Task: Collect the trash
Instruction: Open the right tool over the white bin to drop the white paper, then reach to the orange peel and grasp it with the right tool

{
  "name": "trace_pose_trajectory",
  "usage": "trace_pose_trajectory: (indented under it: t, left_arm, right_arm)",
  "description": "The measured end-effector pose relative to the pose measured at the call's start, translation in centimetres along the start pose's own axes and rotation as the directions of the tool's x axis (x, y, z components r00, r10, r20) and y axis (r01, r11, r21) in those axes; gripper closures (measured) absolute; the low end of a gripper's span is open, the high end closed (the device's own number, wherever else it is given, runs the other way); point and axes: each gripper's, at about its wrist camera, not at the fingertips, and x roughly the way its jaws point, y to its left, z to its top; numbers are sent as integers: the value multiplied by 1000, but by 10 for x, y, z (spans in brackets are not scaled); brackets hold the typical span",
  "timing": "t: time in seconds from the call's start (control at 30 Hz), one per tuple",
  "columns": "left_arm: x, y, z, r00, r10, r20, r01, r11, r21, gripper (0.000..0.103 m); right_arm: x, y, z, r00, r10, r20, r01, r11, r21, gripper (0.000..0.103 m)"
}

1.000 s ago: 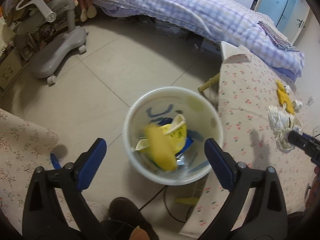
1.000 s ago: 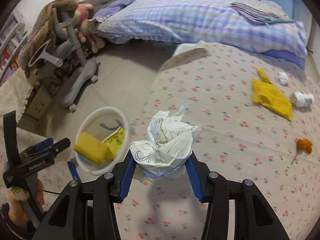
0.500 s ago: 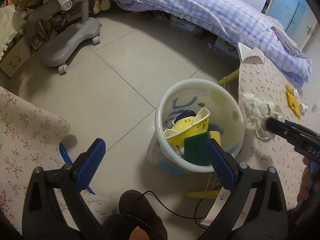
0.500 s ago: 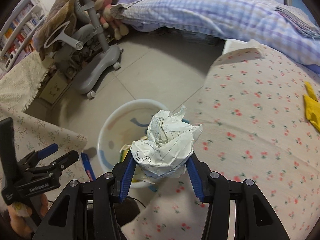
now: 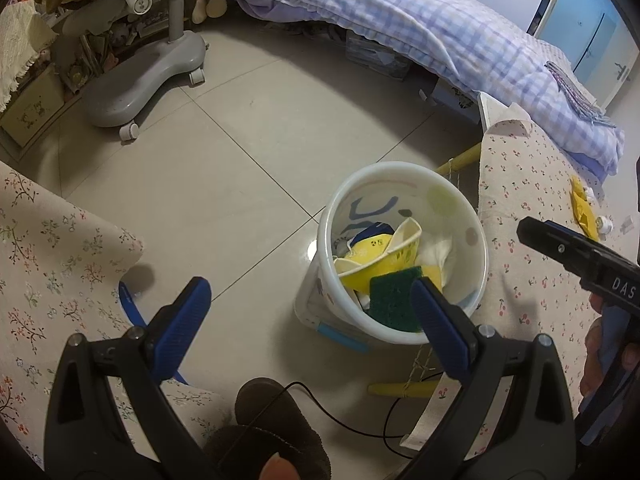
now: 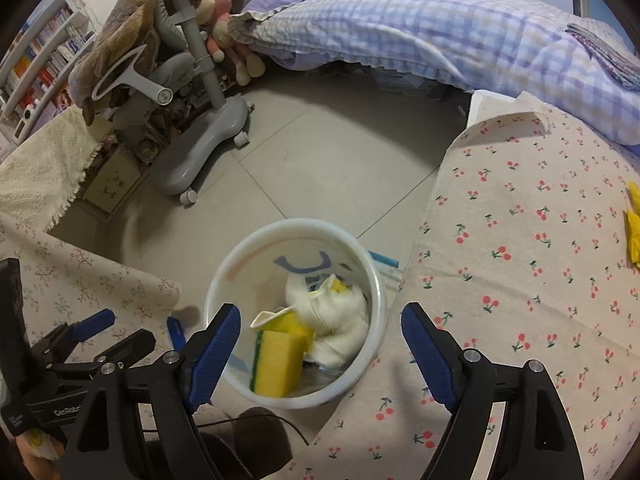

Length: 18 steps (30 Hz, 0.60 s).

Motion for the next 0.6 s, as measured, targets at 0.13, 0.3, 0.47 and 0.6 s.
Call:
trace_pose_trajectory:
  t: [0.13,0.3,0.47,0.6]
  left_arm:
    - [0,-1,0,1000,-2,-2,2,1000,6,3]
    - [-2,-8,1,1000,-7,-3,7,1000,21,3]
    - [-3,-19,0,1000,-21,-1,21,999,48,3]
    - [-2,-29,-1,1000,-27,-7,27,998,65,3]
  right_arm:
    - [-8,-9,-2,1000,-9,2,9,1000,21,19]
    - [-24,-29,-6,999,-43,9,42,998,45,19]
    - [-45,-59,-15,996,-94,8,93,992,80,19]
    - [-64,-91,-24,990,-140,7,138,984,115,19]
